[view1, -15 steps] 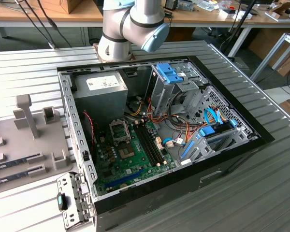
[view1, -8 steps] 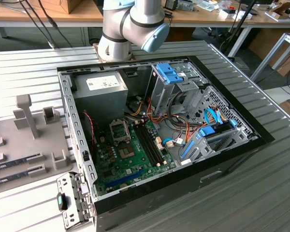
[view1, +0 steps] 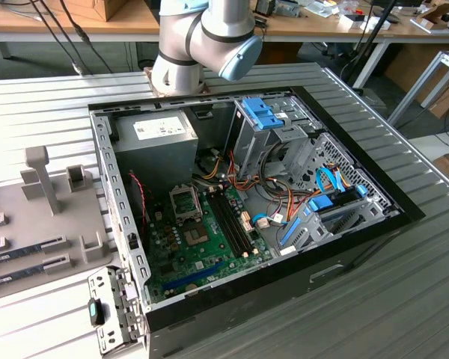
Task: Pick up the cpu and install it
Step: 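Pick up the cpu and move it towards the insertion slot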
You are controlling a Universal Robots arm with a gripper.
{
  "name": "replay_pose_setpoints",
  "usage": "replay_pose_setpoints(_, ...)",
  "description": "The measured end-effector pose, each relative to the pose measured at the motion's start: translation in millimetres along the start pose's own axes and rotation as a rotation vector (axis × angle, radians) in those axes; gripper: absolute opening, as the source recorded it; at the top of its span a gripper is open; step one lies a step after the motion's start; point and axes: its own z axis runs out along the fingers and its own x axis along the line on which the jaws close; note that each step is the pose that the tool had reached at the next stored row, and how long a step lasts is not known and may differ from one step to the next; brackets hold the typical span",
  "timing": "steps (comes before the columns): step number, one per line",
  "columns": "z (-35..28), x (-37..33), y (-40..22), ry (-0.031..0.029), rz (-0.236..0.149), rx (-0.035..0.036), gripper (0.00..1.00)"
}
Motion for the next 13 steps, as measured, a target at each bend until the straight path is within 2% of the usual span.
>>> replay_pose_setpoints(8, 0.0, -1.6, -0.1, 0.0000, 0.000, 0.0001, 0.47)
replay_pose_setpoints(13, 0.1, -6.1, -0.2, 0.0000, 0.000, 0.0004, 0.47)
